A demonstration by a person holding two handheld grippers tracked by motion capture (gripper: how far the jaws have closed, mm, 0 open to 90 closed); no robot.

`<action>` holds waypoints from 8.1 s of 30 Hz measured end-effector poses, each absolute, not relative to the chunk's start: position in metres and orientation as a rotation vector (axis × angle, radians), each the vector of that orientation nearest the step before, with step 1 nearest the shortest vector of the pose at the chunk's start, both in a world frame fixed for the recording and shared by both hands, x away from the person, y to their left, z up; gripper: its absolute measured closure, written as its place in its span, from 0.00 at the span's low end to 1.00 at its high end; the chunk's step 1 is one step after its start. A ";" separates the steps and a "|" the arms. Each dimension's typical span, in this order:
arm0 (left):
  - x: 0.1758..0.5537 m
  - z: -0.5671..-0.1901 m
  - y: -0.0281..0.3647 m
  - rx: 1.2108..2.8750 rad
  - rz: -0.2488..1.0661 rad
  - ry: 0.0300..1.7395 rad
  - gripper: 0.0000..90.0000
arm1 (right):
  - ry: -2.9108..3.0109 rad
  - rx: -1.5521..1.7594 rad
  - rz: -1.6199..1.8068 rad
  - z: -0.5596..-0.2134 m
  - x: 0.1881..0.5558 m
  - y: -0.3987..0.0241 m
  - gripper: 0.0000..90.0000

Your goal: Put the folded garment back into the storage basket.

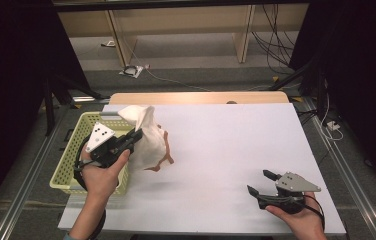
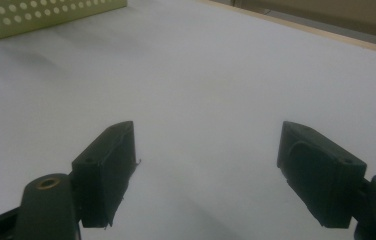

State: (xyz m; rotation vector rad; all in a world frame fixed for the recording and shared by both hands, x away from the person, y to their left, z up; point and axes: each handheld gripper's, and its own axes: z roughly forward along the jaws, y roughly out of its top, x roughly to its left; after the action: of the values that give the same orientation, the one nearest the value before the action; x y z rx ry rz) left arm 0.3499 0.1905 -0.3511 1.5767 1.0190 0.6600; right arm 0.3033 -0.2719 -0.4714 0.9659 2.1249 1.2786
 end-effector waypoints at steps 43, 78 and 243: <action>0.353 -0.349 0.213 1.535 0.686 1.066 0.93 | 2.108 0.959 1.294 -0.471 0.303 -0.270 0.27; 0.354 -0.345 0.233 1.487 0.721 1.103 0.93 | 2.110 0.966 1.291 -0.472 0.304 -0.270 0.27; 0.364 -0.358 0.305 1.584 0.735 1.234 0.93 | 2.104 0.962 1.295 -0.471 0.303 -0.271 0.26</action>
State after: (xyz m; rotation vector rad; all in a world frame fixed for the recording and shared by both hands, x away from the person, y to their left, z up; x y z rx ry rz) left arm 0.3645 0.3051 -0.3576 1.5843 1.2338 0.7351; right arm 0.3034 -0.2707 -0.4710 0.9617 2.1043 1.2951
